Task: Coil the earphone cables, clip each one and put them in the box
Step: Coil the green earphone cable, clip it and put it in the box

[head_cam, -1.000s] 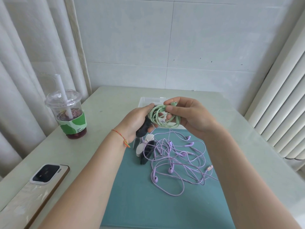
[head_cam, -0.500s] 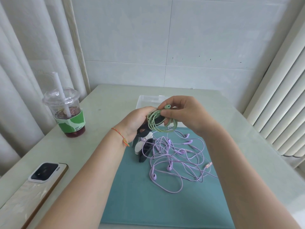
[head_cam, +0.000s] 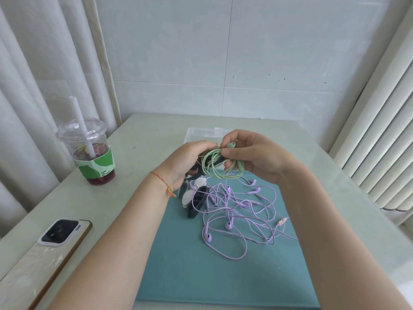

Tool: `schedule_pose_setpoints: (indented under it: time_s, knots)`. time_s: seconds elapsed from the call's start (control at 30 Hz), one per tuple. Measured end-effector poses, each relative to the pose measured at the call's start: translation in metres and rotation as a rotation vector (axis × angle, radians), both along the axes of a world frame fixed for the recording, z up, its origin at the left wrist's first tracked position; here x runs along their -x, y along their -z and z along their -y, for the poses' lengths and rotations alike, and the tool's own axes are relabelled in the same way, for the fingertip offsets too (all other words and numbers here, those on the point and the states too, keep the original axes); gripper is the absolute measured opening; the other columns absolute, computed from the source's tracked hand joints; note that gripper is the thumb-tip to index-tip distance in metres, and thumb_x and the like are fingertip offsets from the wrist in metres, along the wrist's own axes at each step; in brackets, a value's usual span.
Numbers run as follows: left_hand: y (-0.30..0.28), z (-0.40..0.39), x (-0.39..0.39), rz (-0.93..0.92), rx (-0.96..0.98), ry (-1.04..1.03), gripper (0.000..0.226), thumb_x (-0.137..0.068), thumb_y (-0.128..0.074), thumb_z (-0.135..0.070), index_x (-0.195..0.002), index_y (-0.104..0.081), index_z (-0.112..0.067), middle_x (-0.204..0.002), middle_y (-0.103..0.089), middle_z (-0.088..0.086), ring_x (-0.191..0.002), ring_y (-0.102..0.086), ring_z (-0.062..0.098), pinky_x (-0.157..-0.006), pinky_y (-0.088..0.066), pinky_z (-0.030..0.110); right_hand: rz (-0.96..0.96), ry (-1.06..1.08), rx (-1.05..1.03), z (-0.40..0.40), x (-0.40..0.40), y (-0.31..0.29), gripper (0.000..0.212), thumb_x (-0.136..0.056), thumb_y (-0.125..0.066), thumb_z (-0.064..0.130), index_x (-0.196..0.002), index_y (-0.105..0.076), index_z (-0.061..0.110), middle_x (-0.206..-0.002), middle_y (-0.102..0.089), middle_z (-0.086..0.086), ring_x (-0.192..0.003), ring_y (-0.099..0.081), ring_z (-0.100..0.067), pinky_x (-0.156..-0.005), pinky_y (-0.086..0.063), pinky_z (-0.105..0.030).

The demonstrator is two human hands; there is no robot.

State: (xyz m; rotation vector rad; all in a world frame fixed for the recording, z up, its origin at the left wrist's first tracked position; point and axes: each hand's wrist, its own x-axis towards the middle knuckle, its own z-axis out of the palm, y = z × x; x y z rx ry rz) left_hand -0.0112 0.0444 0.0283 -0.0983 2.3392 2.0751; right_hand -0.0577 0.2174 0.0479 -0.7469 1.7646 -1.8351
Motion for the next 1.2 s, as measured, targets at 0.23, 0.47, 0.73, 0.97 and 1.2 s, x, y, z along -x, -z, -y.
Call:
schedule_pose_setpoints:
  time_s: [0.23, 0.47, 0.73, 0.97, 1.2]
  knots:
    - [0.000, 0.000, 0.001, 0.105, -0.165, 0.014, 0.027, -0.095, -0.043, -0.027, -0.073, -0.056, -0.018, -0.053, -0.054, -0.005, -0.037, -0.033, 0.007, -0.038, -0.014, 0.022, -0.103, -0.031, 0.002, -0.003, 0.000, 0.000, 0.011, -0.083, -0.064, -0.004, -0.088, -0.063, 0.006, -0.074, -0.062, -0.012, -0.059, -0.062, -0.018, -0.064, -0.053, -0.022]
    - [0.000, 0.000, 0.001, 0.114, -0.223, 0.142, 0.032, -0.096, -0.042, -0.033, -0.074, -0.062, -0.020, -0.060, -0.052, -0.006, -0.041, -0.033, 0.007, -0.040, -0.011, 0.024, -0.138, -0.047, -0.018, -0.006, 0.003, -0.001, 0.013, -0.074, -0.070, 0.004, -0.086, -0.066, 0.008, -0.075, -0.063, -0.015, -0.059, -0.063, -0.018, -0.064, -0.054, -0.023]
    - [-0.003, -0.001, -0.003, 0.017, -0.159, 0.278, 0.029, -0.095, -0.042, -0.033, -0.090, -0.068, -0.022, -0.071, -0.064, -0.004, -0.048, -0.035, 0.007, -0.045, -0.011, 0.028, -0.028, -0.052, -0.012, -0.007, 0.004, -0.002, 0.015, -0.074, -0.067, 0.005, -0.089, -0.066, 0.003, -0.073, -0.067, -0.009, -0.054, -0.062, -0.016, -0.058, -0.054, -0.023]
    - [0.001, 0.001, 0.003, -0.061, -0.307, 0.129, 0.036, -0.068, -0.067, -0.031, -0.098, -0.058, -0.015, -0.101, -0.044, 0.017, -0.091, -0.031, 0.032, -0.074, -0.020, 0.044, 0.039, -0.095, 0.031, -0.002, 0.004, 0.001, 0.023, -0.087, -0.057, 0.017, -0.095, -0.066, -0.002, -0.081, -0.071, -0.009, -0.069, -0.066, -0.017, -0.067, -0.056, -0.026]
    - [0.001, 0.001, 0.003, -0.076, -0.335, 0.136, 0.042, -0.067, -0.075, -0.032, -0.098, -0.057, -0.010, -0.098, -0.054, 0.021, -0.091, -0.042, 0.035, -0.084, -0.032, 0.052, 0.117, -0.005, 0.058, 0.006, 0.001, 0.002, 0.031, -0.100, -0.046, 0.016, -0.105, -0.062, -0.010, -0.082, -0.068, -0.016, -0.066, -0.066, -0.019, -0.062, -0.056, -0.027]
